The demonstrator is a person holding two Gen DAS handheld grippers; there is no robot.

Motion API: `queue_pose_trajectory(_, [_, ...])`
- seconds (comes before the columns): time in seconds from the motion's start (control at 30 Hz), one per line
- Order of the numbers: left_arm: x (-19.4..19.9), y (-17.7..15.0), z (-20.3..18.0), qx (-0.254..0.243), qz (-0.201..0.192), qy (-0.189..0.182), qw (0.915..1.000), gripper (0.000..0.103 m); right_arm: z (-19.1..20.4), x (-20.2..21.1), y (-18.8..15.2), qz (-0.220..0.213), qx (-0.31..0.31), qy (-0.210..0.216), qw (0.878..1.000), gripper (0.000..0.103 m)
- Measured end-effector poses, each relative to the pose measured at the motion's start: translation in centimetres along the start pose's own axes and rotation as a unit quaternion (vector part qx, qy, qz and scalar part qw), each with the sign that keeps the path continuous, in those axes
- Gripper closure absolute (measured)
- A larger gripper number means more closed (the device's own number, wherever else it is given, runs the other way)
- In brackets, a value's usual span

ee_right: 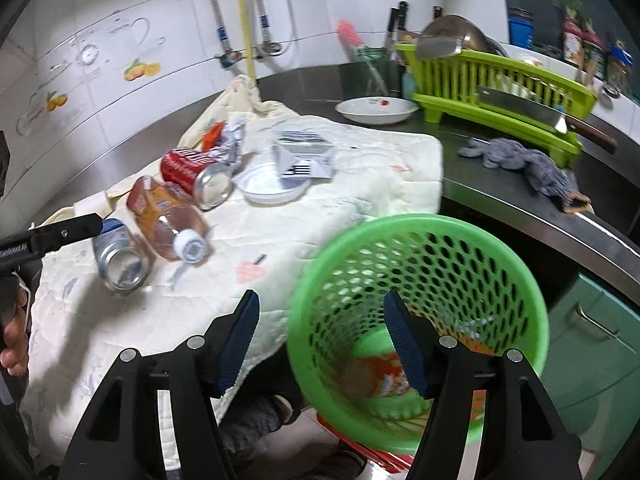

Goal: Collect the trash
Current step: 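Move the left tool back to the blue-and-silver can and grasp it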

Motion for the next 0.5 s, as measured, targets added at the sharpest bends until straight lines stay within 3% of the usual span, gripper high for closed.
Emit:
queue_pose_trajectory(0.23, [-1.0, -0.5, 4.8, 0.112, 0.031, 0.054, 0.9918, 0.021, 2.5, -1.1, 0.6, 0.002, 0.022, 0.029, 0.999, 0.038])
queue_pose_trajectory(0.5, [-2.8, -1.1, 6.3, 0.205, 0.055, 0.065, 0.9751, 0.021, 3.9, -1.9, 0.9, 0.002, 0.03, 0.048, 0.998, 0.038])
Point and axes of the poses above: each gripper's, at about its wrist camera, not at the fingertips, and x roughly against the way its jaws point, z to its left, y to its top, the point moved 1 cm from there along -x, roughly the way its jaws point, and after that the axes turned 13 degrees about -z, right-handed, at the moved point
